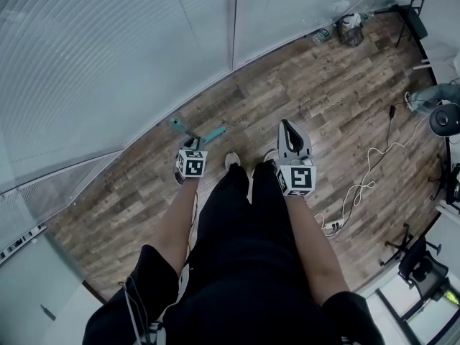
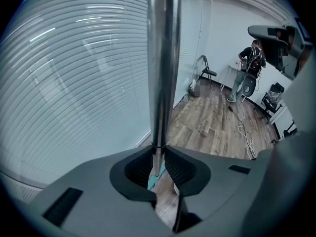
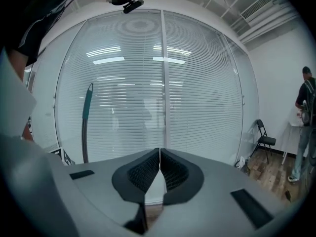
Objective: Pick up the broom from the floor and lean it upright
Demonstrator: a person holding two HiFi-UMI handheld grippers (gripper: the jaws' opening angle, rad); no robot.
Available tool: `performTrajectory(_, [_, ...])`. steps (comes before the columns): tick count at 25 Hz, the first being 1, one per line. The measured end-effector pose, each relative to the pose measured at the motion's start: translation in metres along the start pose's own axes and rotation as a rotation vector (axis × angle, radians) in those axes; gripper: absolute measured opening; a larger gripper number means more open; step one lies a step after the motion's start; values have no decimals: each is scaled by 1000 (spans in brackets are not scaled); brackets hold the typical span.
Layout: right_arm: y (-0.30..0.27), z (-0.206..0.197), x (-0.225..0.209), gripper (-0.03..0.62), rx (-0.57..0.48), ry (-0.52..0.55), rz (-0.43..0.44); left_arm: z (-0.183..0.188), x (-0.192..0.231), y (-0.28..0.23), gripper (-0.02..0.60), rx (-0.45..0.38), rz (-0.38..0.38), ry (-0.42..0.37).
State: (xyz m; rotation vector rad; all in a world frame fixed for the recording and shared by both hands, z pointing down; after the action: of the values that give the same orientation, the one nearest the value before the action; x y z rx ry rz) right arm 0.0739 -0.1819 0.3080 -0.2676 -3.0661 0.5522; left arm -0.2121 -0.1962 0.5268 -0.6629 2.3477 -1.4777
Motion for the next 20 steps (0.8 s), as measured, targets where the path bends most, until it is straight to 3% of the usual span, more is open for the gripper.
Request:
performTrajectory(13, [-55, -18, -19, 20, 17, -49, 49, 16, 11, -21, 89, 50, 1, -31])
performTrajectory(20, [-90, -30, -42, 20, 46, -57, 87, 41, -8, -44, 89, 72, -26, -143])
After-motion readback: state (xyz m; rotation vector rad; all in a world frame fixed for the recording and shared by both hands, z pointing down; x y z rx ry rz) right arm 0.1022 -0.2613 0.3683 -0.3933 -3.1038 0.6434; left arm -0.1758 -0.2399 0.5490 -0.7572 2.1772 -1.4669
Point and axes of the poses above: the fingertips, and each gripper's own axes: y backward along the fingers, x to its left, z out of its top, the point moved 3 cm from there along y, backward along the fingers, and after that the axes turned 5 degrees about x, right-handed, at the moved point
